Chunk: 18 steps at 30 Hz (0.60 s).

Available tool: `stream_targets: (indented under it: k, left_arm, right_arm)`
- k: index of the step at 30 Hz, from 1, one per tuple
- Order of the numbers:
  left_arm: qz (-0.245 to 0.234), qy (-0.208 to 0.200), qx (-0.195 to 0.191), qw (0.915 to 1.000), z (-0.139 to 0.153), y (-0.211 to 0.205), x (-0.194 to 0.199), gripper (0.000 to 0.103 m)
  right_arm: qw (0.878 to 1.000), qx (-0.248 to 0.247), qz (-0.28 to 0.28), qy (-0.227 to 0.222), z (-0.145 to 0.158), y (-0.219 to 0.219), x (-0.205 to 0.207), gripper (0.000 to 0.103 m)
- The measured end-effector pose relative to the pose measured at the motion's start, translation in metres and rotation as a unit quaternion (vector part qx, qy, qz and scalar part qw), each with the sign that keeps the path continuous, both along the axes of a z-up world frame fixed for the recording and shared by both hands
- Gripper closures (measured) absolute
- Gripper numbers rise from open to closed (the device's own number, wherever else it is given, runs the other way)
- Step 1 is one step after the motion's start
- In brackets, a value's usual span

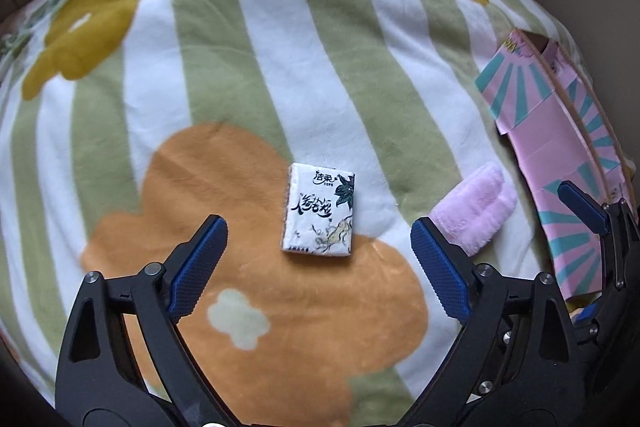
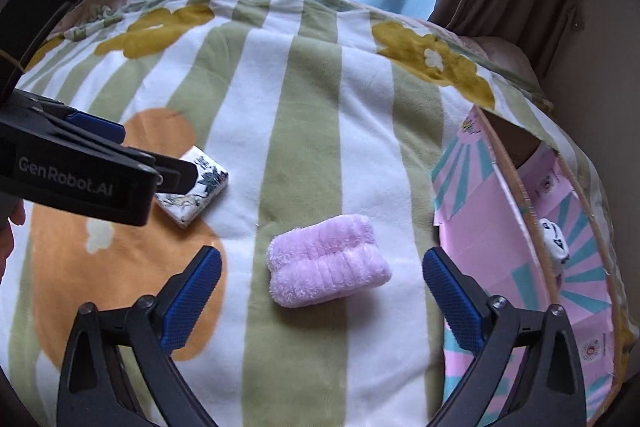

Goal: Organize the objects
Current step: 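Grasp the white tissue pack with left tool while right tool grasps pink puff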

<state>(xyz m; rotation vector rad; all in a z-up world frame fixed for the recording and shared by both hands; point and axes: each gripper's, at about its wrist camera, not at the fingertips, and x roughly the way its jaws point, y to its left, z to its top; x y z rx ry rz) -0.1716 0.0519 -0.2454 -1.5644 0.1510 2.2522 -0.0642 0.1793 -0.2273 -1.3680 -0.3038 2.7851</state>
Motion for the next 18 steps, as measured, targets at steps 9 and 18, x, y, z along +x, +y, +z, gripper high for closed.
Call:
stream_targets:
  k: [9,18]
  left_arm:
    - [-0.012,-0.03,-0.014,0.9994,-0.05,0.015,-0.018,0.026]
    - [-0.015,-0.025,-0.027,0.9992,-0.058,0.017,-0.018,0.054]
  right_arm:
    - [0.999,0.017,0.01,-0.027,-0.04,0.003,-0.022,0.018]
    - [1.0,-0.002,0.004,-0.026,-0.04,0.016,-0.025,0.04]
